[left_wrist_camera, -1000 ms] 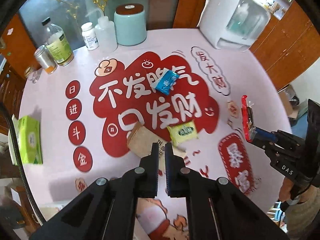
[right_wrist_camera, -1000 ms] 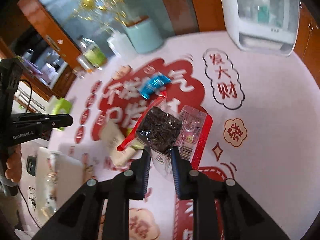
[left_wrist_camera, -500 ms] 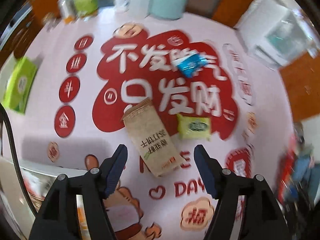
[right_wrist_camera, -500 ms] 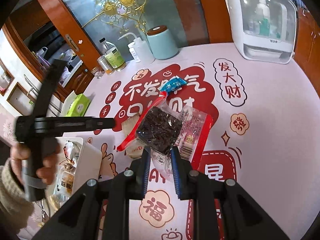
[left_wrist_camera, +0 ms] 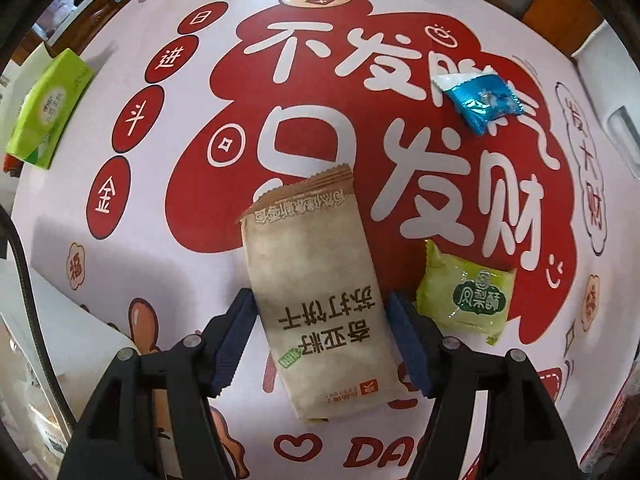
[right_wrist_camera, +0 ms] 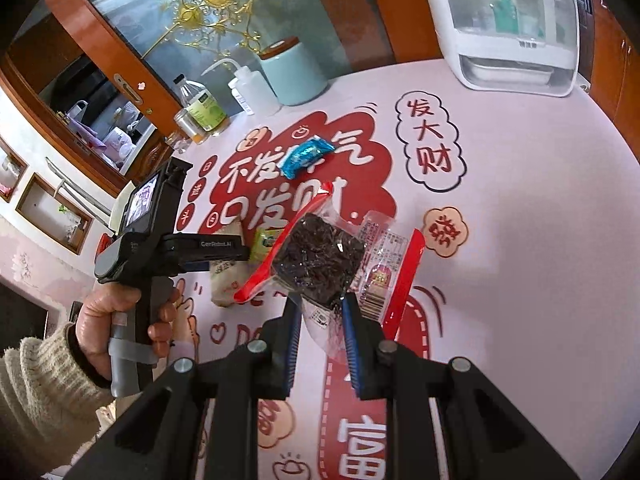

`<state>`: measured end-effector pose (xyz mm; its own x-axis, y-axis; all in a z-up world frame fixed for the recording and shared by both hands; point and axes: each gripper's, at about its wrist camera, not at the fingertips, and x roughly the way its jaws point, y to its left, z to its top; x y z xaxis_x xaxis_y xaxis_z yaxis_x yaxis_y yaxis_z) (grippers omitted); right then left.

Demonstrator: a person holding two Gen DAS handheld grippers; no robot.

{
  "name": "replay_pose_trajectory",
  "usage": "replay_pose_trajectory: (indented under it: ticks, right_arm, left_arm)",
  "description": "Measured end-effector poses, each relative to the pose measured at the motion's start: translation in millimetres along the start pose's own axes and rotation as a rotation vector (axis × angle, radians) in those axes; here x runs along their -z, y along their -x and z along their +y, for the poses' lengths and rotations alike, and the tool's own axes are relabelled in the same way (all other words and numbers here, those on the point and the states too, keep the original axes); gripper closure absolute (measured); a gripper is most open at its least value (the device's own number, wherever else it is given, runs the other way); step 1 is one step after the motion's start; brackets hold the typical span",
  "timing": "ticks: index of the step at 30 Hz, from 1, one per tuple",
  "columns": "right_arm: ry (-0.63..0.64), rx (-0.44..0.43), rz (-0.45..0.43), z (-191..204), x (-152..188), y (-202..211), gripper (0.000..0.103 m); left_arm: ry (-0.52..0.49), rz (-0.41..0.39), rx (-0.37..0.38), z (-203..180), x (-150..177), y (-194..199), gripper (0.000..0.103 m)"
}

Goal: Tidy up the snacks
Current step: 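Carry both snacks to the white tray and open both tools to drop them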

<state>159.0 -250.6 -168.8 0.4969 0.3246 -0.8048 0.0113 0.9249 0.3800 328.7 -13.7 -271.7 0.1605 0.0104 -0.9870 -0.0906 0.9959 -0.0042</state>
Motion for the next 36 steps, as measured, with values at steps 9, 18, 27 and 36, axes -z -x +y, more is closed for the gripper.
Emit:
replay_pose_trajectory:
  ticks: [9, 18, 27, 36]
  right_arm:
    - [0.019, -0.038, 0.021, 0, 1, -8, 0.083]
    - [0.064, -0.058, 0.019, 33, 7, -2, 0.083]
    - [0.131, -0.098, 0.031, 108, 39, 14, 0.083]
    - [0.285, -0.213, 0.052, 238, 74, 16, 0.083]
  left_arm:
    - [-0.026, -0.02, 0.009, -9, 15, 18, 0.049]
    - [-0.109, -0.057, 0.189, 29, 77, 116, 0.049]
    - [-0.113, -0.202, 0.222, 151, 162, 217, 0.048]
    - [-0.063, -0.378, 0.017, 278, 221, 253, 0.048]
